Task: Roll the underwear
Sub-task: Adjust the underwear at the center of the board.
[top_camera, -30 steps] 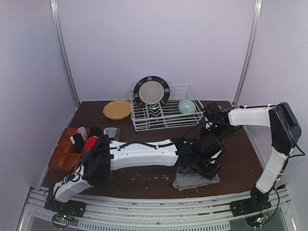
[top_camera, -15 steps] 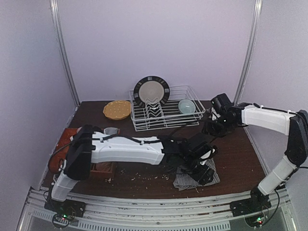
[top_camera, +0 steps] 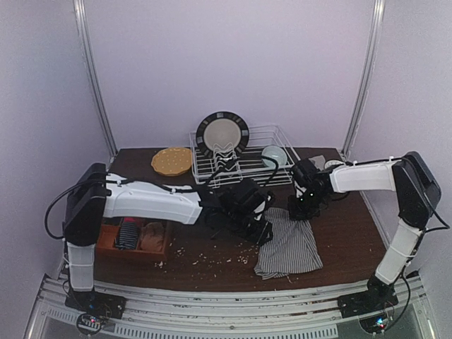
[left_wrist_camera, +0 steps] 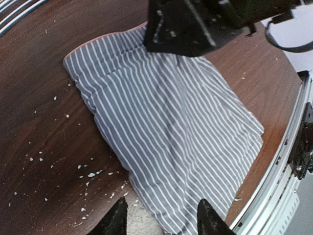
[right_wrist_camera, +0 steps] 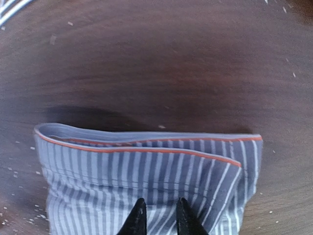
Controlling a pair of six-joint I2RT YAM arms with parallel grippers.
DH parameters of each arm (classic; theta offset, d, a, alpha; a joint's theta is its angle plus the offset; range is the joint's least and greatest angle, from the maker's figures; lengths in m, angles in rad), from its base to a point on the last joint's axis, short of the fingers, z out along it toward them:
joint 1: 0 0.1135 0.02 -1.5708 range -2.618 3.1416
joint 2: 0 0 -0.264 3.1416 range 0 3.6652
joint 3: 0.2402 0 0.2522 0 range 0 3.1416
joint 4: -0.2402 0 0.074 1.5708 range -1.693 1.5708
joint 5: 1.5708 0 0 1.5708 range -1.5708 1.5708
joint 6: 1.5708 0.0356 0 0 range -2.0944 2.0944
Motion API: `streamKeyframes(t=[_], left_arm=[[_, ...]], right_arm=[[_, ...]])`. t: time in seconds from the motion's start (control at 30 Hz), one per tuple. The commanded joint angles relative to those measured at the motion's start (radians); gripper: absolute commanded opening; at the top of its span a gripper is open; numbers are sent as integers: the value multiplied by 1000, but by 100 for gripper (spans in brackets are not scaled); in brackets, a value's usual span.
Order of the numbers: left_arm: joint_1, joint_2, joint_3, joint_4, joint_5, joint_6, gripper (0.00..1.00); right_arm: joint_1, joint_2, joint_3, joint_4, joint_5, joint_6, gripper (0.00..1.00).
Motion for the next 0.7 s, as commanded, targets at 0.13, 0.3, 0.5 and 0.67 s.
streamKeyframes(t=[0.13, 0.3, 0.5, 0.67], left_arm=[[-13, 58, -7, 43, 1, -19, 45], [-13, 74, -14, 31, -12, -19, 49], [-12, 28, -65, 28, -33, -32, 66], [-5, 42, -82, 31, 25, -36, 65]], right_arm=[[-53, -28, -129, 21, 88, 24, 15], [-78, -41, -141, 10, 87, 16, 16], [-31, -215, -161, -18, 72, 14, 39], [88, -308, -196, -58, 98, 40, 41]])
